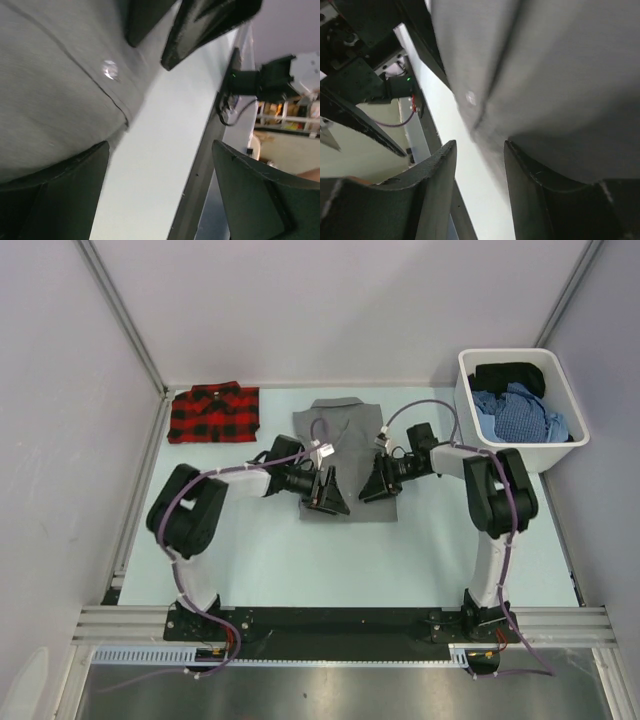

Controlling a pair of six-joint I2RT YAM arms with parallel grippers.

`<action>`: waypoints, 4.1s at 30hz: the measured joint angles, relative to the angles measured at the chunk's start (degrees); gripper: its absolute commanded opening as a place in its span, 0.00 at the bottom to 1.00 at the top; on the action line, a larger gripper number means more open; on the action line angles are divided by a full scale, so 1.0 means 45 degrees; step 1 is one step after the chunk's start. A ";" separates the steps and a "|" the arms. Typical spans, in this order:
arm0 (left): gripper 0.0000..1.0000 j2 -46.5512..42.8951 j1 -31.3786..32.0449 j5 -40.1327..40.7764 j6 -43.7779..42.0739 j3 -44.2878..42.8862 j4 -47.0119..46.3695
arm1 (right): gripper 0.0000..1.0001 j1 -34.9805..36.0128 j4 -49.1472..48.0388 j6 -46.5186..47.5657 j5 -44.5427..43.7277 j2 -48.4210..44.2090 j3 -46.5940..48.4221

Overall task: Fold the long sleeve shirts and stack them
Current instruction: Fold the shirt

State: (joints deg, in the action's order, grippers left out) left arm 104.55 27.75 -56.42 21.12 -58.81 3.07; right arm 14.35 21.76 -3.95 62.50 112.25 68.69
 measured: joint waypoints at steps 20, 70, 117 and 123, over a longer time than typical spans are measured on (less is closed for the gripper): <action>0.93 -0.0811 -0.2312 -0.0170 -0.2021 -0.1039 0.2035 | 0.48 -0.1195 0.0238 -0.0481 0.0257 0.0510 0.0865; 0.94 -0.2084 -0.2817 0.1894 -0.3162 0.0685 0.1841 | 0.53 -0.2025 0.0185 -0.0073 -0.1880 -0.0840 0.0029; 0.85 -0.0967 -0.2142 0.1428 -0.2395 -0.0641 0.1651 | 0.37 -0.2259 0.0087 0.0296 -0.3842 0.2191 0.3109; 0.83 -0.0986 -0.0967 0.0568 -0.1059 0.0539 0.0578 | 0.35 -0.2997 0.1685 0.1433 -0.4027 0.0539 0.2817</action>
State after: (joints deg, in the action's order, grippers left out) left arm 100.12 23.40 -53.87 16.36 -56.38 5.67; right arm 0.86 29.34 2.50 44.38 114.67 81.36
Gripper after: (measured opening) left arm 0.844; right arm 0.370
